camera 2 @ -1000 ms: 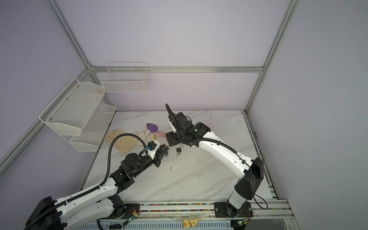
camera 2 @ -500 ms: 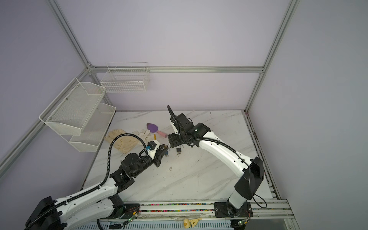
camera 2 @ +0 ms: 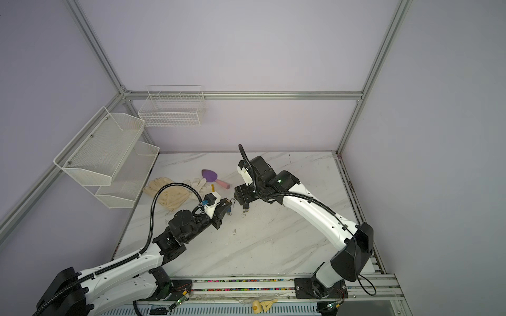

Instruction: Unlock with the key

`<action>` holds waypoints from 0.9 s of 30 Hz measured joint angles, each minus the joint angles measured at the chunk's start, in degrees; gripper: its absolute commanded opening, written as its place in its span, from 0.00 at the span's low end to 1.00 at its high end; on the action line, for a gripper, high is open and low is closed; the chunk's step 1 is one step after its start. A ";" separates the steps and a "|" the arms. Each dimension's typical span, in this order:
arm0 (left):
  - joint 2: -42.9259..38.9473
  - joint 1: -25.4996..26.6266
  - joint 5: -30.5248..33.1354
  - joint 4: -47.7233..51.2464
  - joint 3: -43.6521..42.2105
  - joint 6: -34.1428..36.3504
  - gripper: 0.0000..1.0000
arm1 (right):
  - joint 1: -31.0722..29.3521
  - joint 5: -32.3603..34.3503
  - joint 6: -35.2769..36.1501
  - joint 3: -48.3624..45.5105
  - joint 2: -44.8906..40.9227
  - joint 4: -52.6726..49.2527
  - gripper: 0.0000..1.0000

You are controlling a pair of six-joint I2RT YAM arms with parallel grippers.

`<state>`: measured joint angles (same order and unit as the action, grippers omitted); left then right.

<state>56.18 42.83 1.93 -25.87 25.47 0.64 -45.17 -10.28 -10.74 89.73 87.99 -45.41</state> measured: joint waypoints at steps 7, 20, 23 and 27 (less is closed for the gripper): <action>0.02 0.00 -0.09 -0.15 0.02 0.00 0.00 | 1.07 1.27 -0.07 -0.15 -0.02 0.22 0.71; 0.94 0.00 -0.22 -0.35 0.02 -0.04 0.00 | 1.66 -3.13 0.13 -3.76 -0.02 2.45 0.71; 1.16 0.00 -0.22 -0.39 0.02 -0.07 0.00 | 1.77 -3.21 0.13 -3.76 -0.04 2.82 0.71; 1.27 0.00 -0.22 -0.63 0.02 -0.50 0.00 | 2.12 -3.91 0.13 -3.96 -0.48 3.04 0.71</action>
<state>57.45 42.83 1.72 -26.50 25.50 0.14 -43.05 -14.20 -10.61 85.78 87.50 -42.37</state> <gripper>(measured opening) 0.224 0.711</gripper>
